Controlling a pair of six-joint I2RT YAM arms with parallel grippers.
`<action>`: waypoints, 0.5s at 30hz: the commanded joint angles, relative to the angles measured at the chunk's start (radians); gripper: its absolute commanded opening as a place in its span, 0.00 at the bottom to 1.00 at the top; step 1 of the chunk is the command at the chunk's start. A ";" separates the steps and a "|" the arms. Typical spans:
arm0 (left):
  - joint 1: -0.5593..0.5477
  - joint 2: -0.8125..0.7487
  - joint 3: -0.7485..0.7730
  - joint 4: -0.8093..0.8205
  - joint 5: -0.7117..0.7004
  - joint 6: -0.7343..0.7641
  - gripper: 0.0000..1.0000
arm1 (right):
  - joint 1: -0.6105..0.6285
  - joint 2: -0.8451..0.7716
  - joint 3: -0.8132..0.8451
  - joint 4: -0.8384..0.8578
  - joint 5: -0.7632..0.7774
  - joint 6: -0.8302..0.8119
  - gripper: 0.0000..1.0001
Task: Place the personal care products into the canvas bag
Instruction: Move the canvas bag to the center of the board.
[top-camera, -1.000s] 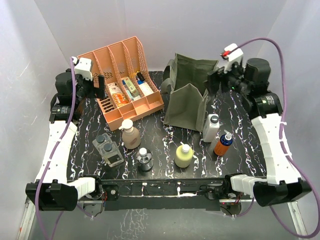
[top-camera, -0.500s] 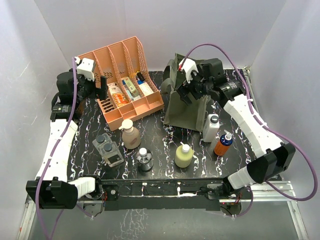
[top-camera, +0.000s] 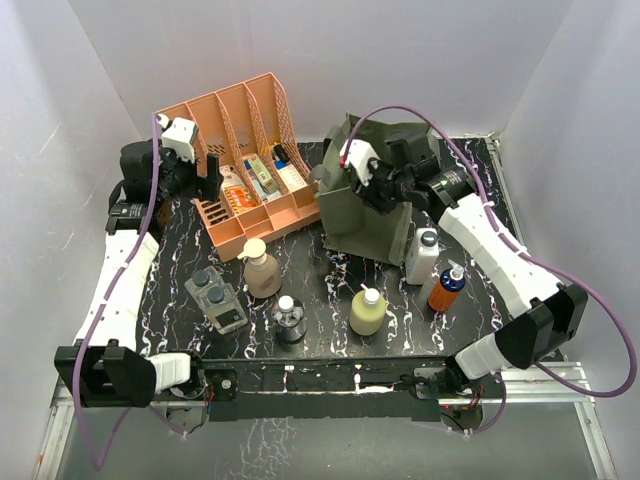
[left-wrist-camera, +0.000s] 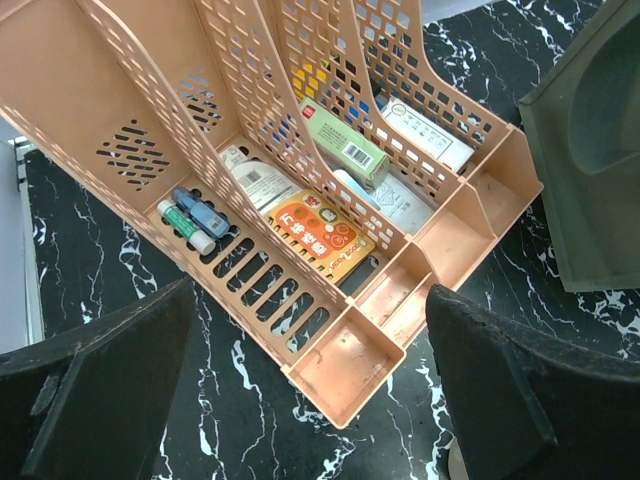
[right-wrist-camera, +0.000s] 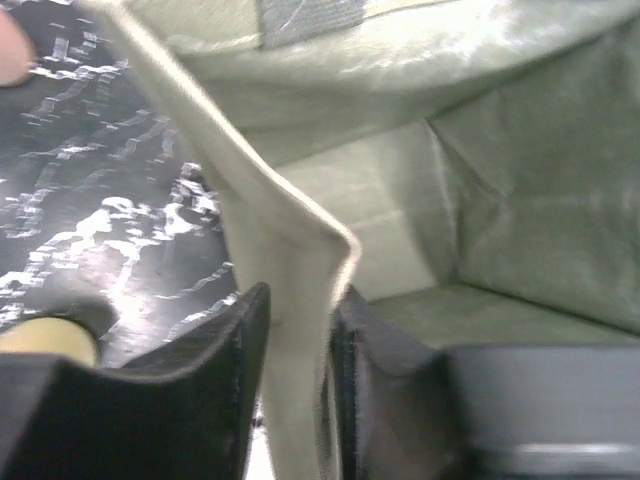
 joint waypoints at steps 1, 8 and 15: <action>0.002 0.025 0.031 -0.027 0.048 0.029 0.97 | 0.082 -0.079 -0.006 -0.019 -0.111 -0.033 0.20; -0.035 0.061 0.059 -0.053 0.042 0.042 0.97 | 0.141 -0.133 -0.030 -0.048 -0.257 0.000 0.08; -0.056 0.083 0.067 -0.058 0.051 0.022 0.97 | 0.180 -0.147 -0.090 -0.035 -0.230 0.033 0.26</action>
